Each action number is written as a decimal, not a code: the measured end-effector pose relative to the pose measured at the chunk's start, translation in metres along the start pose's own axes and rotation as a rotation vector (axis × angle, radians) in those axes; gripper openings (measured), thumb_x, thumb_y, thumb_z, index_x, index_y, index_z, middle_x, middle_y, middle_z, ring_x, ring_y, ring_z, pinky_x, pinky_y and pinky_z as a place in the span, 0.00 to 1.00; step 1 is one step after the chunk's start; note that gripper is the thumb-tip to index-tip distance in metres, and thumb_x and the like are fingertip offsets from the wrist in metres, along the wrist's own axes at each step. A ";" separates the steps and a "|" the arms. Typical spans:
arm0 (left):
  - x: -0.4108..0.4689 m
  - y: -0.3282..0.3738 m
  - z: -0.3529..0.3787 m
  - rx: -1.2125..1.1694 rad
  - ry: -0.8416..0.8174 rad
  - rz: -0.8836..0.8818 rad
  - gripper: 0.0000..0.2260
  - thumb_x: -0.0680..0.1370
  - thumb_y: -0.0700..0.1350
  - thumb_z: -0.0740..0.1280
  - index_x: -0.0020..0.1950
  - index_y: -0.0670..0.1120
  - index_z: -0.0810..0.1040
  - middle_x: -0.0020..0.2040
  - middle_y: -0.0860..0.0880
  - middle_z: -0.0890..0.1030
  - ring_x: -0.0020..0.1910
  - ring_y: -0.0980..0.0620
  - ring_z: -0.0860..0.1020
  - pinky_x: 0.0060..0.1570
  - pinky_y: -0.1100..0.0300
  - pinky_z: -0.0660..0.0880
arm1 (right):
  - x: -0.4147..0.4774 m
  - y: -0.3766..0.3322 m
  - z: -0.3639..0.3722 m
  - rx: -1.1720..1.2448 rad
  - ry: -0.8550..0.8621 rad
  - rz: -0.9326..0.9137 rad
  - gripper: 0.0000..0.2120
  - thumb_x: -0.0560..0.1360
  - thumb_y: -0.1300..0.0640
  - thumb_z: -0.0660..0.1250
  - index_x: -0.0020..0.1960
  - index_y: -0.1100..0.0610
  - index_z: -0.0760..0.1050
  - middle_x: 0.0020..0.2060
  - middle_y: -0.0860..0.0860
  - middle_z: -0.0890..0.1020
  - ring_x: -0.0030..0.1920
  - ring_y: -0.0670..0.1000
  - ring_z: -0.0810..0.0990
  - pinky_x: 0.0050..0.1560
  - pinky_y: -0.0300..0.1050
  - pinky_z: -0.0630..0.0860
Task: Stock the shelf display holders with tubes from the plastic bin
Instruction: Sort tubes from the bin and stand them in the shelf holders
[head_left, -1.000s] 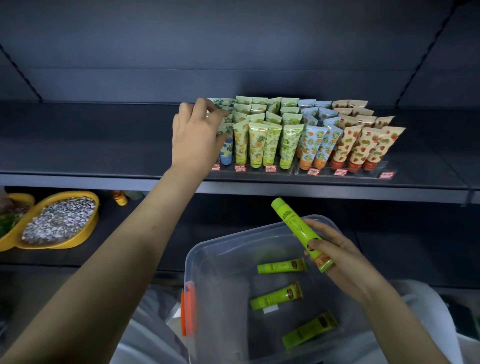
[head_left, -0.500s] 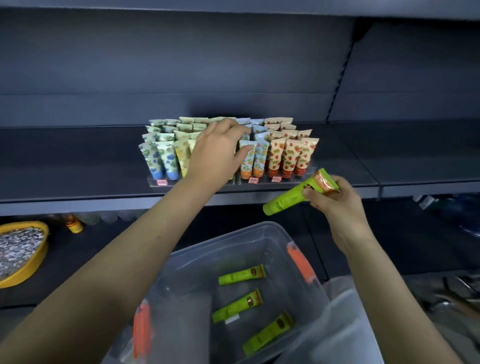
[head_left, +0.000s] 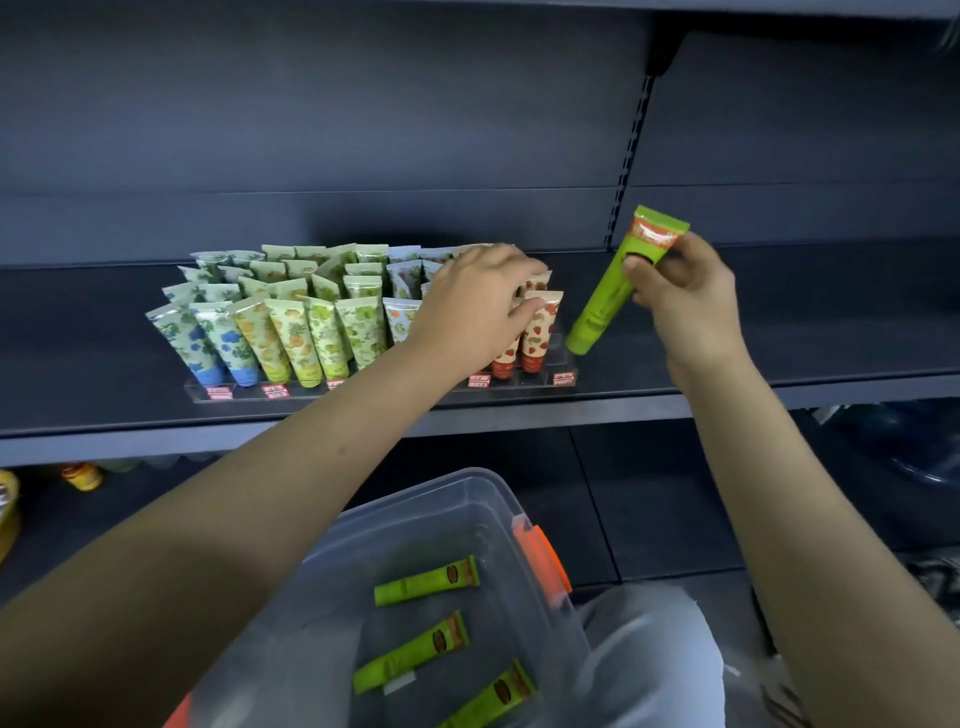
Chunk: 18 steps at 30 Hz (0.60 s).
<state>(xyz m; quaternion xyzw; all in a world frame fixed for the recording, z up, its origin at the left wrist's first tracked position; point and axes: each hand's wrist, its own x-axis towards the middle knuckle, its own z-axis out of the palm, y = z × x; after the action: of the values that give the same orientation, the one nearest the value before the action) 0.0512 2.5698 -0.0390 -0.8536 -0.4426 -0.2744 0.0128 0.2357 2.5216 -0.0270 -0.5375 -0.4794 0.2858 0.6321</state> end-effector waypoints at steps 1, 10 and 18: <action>0.003 -0.001 0.003 0.004 -0.005 0.003 0.16 0.78 0.50 0.64 0.66 0.50 0.75 0.64 0.51 0.75 0.65 0.48 0.70 0.64 0.53 0.64 | 0.010 0.001 0.002 0.004 -0.012 -0.009 0.07 0.76 0.64 0.66 0.52 0.55 0.73 0.42 0.44 0.81 0.40 0.35 0.80 0.43 0.30 0.75; 0.003 -0.012 0.023 0.045 0.008 -0.023 0.14 0.78 0.52 0.64 0.63 0.50 0.76 0.63 0.52 0.75 0.64 0.49 0.70 0.64 0.52 0.64 | 0.088 0.031 0.026 -0.044 -0.144 -0.042 0.08 0.75 0.63 0.67 0.53 0.55 0.74 0.47 0.52 0.81 0.50 0.50 0.80 0.56 0.46 0.77; 0.000 -0.015 0.026 0.054 0.044 0.011 0.13 0.77 0.51 0.66 0.60 0.50 0.78 0.62 0.52 0.76 0.63 0.48 0.72 0.63 0.51 0.64 | 0.101 0.049 0.045 -0.110 -0.250 -0.030 0.09 0.76 0.61 0.67 0.55 0.52 0.73 0.47 0.48 0.81 0.51 0.46 0.78 0.49 0.33 0.73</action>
<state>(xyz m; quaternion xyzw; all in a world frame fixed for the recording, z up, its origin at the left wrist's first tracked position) 0.0520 2.5860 -0.0644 -0.8491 -0.4448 -0.2812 0.0472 0.2407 2.6412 -0.0452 -0.5242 -0.5773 0.3142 0.5414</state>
